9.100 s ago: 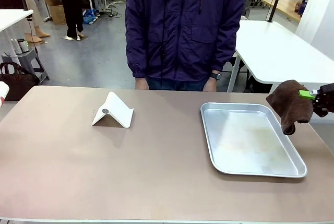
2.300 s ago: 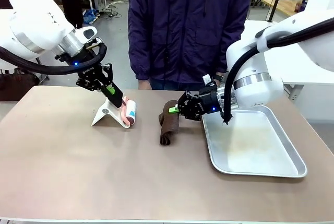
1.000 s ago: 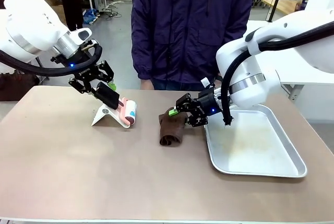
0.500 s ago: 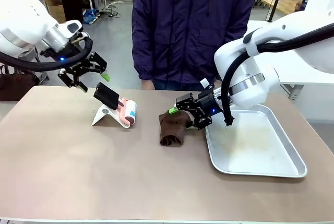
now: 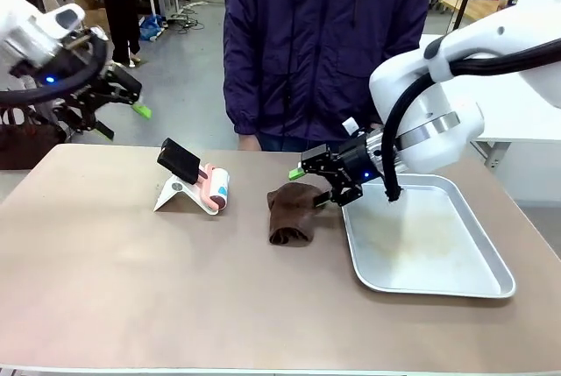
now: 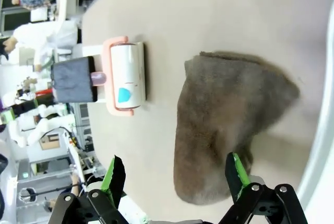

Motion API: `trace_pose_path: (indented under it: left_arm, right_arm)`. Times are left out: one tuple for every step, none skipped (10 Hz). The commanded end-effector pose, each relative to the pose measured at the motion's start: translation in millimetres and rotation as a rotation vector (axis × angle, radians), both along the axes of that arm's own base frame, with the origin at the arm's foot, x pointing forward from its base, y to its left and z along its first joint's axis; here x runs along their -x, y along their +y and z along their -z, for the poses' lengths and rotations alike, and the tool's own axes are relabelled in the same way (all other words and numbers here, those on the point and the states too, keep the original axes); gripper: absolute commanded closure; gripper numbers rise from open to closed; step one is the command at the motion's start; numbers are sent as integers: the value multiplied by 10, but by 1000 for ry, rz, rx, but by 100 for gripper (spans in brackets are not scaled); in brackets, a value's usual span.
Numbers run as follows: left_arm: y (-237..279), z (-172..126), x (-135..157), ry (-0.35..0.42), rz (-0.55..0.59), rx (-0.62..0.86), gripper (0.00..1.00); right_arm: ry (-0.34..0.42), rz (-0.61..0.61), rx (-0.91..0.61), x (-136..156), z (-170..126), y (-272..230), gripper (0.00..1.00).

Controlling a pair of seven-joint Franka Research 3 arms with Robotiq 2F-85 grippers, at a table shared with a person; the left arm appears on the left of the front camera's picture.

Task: Clean the surface of the table.
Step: Return the Lint Roller and towel to their original positions.

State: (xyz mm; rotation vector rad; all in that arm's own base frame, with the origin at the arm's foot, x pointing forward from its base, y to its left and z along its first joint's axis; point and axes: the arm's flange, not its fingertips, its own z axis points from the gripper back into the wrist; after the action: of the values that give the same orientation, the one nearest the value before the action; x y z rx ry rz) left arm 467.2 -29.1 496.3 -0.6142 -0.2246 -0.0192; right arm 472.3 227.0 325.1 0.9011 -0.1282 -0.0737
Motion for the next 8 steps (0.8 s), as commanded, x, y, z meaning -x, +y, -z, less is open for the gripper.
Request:
trace_pose_path:
  left_arm:
    - [346, -102, 474, -44, 107, 158, 0]
    - [474, -111, 663, -62, 136, 221, 0]
    - [623, -80, 875, -88, 164, 286, 0]
    - [766, -24, 1076, -106, 187, 356, 0]
    - [891, 79, 1232, -119, 133, 392, 0]
    - [995, 249, 1415, -105, 144, 432, 0]
    - [1075, 406, 1514, -88, 159, 471, 0]
    - [1145, 532, 1540, -75, 131, 532, 0]
  right_arm:
    - [15, -16, -55, 246, -190, -365, 0]
    - [9, -45, -101, 360, -267, -466, 0]
    - [-6, -58, -153, 479, -346, -586, 0]
    - [-27, -82, -238, 576, -411, -709, 0]
    - [-21, -79, -330, 645, -430, -851, 0]
    - [-7, -104, -411, 776, -406, -990, 0]
    - [6, -109, -475, 890, -384, -1135, 0]
    - [5, -111, -521, 989, -362, -1296, 0]
